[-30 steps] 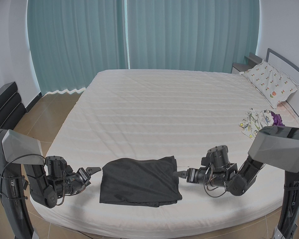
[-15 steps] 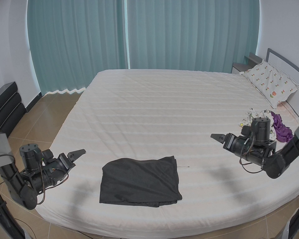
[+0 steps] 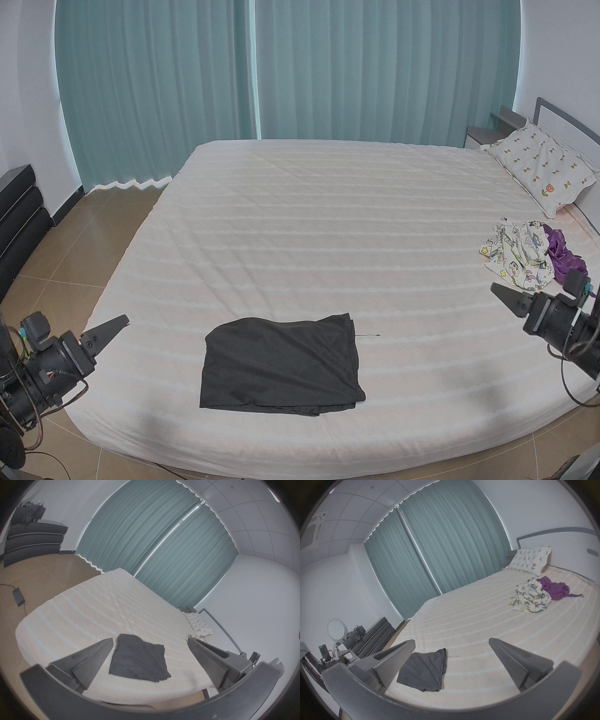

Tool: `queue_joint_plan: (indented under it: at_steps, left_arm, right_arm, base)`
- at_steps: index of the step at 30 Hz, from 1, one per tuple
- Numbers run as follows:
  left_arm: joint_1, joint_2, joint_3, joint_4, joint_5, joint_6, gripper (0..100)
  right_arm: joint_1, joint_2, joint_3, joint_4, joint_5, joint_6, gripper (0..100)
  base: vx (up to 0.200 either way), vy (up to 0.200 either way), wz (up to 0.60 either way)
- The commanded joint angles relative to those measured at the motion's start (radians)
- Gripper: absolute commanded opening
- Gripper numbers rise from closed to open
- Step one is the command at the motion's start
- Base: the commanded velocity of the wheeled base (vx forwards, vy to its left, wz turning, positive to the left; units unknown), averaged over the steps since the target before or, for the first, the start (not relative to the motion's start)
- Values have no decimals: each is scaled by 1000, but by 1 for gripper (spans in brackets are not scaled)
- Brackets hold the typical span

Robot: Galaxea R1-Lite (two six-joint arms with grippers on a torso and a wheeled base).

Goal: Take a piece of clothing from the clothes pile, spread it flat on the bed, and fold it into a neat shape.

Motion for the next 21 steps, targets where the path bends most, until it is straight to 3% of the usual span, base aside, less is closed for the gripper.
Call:
queue_joint_plan:
  at_steps: [1,4,6,13,18,21]
  left_arm:
    - [-8,-642,-58,594,-11,86,100]
    - [-17,-673,-64,633,-11,86,100]
    - [-37,-721,-35,640,-11,86,100]
    - [-48,-823,25,658,-8,115,100]
    - [-47,-952,34,767,-5,175,100]
    - [-47,-1052,33,868,-4,218,100]
  right_arm:
    - [-33,-586,261,198,-65,-34,100]
    - [-40,-733,261,333,-62,-41,100]
    - [-50,-911,263,517,-69,-97,100]
    - [-118,-1230,251,836,-54,-142,100]
    - [-164,-1253,251,836,-37,-146,100]
    - [-208,-1325,249,839,41,-211,100]
  base:
    - [0,0,0]
    - [0,0,0]
    - [0,0,0]
    - [0,0,0]
    - [0,0,0]
    - [0,0,0]
